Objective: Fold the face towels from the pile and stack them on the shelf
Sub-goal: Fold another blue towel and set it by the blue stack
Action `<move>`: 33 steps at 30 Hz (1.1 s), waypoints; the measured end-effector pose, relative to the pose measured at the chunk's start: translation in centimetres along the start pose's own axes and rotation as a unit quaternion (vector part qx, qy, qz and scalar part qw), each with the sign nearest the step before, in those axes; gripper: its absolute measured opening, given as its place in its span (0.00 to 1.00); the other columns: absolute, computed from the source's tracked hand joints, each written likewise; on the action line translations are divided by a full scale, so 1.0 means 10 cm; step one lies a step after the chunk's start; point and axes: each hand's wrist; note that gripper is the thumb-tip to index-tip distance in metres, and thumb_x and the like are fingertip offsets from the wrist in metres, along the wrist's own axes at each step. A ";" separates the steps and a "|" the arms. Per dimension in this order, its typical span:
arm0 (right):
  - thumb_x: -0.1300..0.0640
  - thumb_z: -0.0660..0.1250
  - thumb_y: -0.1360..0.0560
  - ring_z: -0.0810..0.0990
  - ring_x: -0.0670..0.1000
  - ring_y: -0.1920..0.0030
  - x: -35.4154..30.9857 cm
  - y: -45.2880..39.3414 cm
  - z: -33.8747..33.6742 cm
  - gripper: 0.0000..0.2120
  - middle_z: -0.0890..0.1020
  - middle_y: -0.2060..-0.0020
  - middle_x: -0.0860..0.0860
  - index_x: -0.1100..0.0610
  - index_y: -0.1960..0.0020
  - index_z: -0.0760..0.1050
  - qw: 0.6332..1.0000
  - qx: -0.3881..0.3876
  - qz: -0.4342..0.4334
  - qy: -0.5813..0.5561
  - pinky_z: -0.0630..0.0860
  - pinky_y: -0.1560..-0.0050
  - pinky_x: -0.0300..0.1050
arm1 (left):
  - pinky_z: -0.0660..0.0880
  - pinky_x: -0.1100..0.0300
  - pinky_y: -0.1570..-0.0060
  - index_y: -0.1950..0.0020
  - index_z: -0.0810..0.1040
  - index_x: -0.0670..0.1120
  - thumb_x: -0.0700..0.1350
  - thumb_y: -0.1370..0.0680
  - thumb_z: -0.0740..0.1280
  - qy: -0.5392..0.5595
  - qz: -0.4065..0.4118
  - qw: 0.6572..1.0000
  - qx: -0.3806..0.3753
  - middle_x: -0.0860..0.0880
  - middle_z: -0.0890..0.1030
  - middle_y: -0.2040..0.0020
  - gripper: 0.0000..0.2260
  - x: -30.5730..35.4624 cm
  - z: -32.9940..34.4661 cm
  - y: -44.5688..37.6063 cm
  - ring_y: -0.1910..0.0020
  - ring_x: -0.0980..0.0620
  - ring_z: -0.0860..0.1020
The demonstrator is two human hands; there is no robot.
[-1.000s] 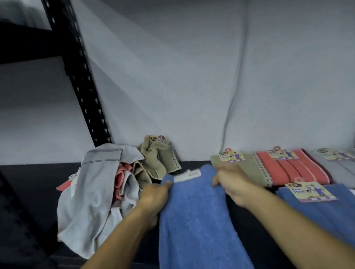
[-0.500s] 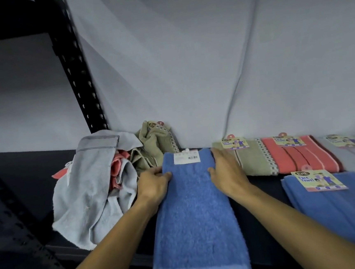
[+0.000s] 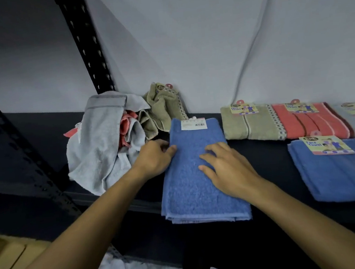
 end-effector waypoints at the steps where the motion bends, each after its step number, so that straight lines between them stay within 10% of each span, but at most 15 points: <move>1: 0.45 0.59 0.22 0.77 0.53 0.46 -0.07 0.03 -0.04 0.19 0.79 0.48 0.50 0.56 0.46 0.81 0.999 0.029 -0.023 -0.008 0.77 0.54 0.45 | 0.68 0.65 0.55 0.39 0.80 0.44 0.54 0.19 0.65 -0.001 0.010 1.000 0.004 0.49 0.83 0.49 0.16 -0.03 -0.02 0.06 0.51 0.54 0.78; 7: 0.29 0.59 0.31 0.73 0.43 0.52 -0.46 0.44 -0.12 0.27 0.74 0.55 0.42 0.47 0.45 0.80 0.988 -0.032 -0.121 -0.090 0.71 0.62 0.38 | 0.69 0.77 0.63 0.46 0.82 0.48 0.52 0.20 0.67 0.033 0.037 0.999 -0.008 0.56 0.83 0.57 0.10 -0.25 -0.06 0.43 0.59 0.63 0.78; 11: 0.44 0.59 0.26 0.75 0.44 0.57 -0.50 0.54 -0.06 0.15 0.74 0.58 0.42 0.48 0.50 0.81 0.988 0.000 -0.133 -0.081 0.70 0.70 0.38 | 0.71 0.73 0.62 0.49 0.84 0.50 0.50 0.21 0.67 0.066 -0.001 0.998 -0.013 0.54 0.84 0.59 0.07 -0.31 -0.06 0.53 0.59 0.61 0.80; 17: 0.56 0.68 0.26 0.79 0.40 0.60 -0.33 0.45 -0.23 0.04 0.80 0.60 0.41 0.51 0.54 0.82 0.944 0.154 0.050 -0.287 0.74 0.57 0.35 | 0.71 0.72 0.63 0.52 0.83 0.50 0.48 0.24 0.72 0.088 -0.010 0.996 0.003 0.55 0.81 0.65 0.03 -0.31 -0.01 0.62 0.64 0.60 0.78; 22: 0.65 0.68 0.26 0.79 0.38 0.65 0.15 0.48 -0.50 0.14 0.82 0.63 0.42 0.46 0.61 0.78 0.873 0.221 0.282 -0.332 0.74 0.58 0.31 | 0.68 0.74 0.68 0.51 0.82 0.48 0.48 0.24 0.72 0.095 -0.014 0.995 0.015 0.53 0.79 0.67 0.05 -0.27 0.02 0.66 0.69 0.62 0.75; 30: 0.61 0.66 0.25 0.77 0.58 0.58 0.50 0.73 -0.45 0.05 0.79 0.67 0.50 0.54 0.58 0.77 0.891 0.083 0.419 -0.153 0.68 0.59 0.46 | 0.76 0.64 0.59 0.51 0.82 0.50 0.50 0.24 0.72 0.082 -0.030 0.996 0.026 0.55 0.80 0.67 0.06 -0.20 0.04 0.70 0.65 0.60 0.79; 33: 0.62 0.64 0.23 0.77 0.60 0.52 0.45 0.75 -0.42 0.09 0.82 0.50 0.58 0.59 0.44 0.79 0.907 0.026 0.410 -0.096 0.70 0.56 0.49 | 0.77 0.61 0.57 0.50 0.82 0.50 0.51 0.24 0.72 0.072 -0.041 0.996 0.019 0.55 0.80 0.66 0.06 -0.17 0.01 0.72 0.63 0.58 0.79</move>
Point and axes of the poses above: each hand's wrist, its own y-axis away from the middle knuckle, its own z-axis out of the palm, x = y × z
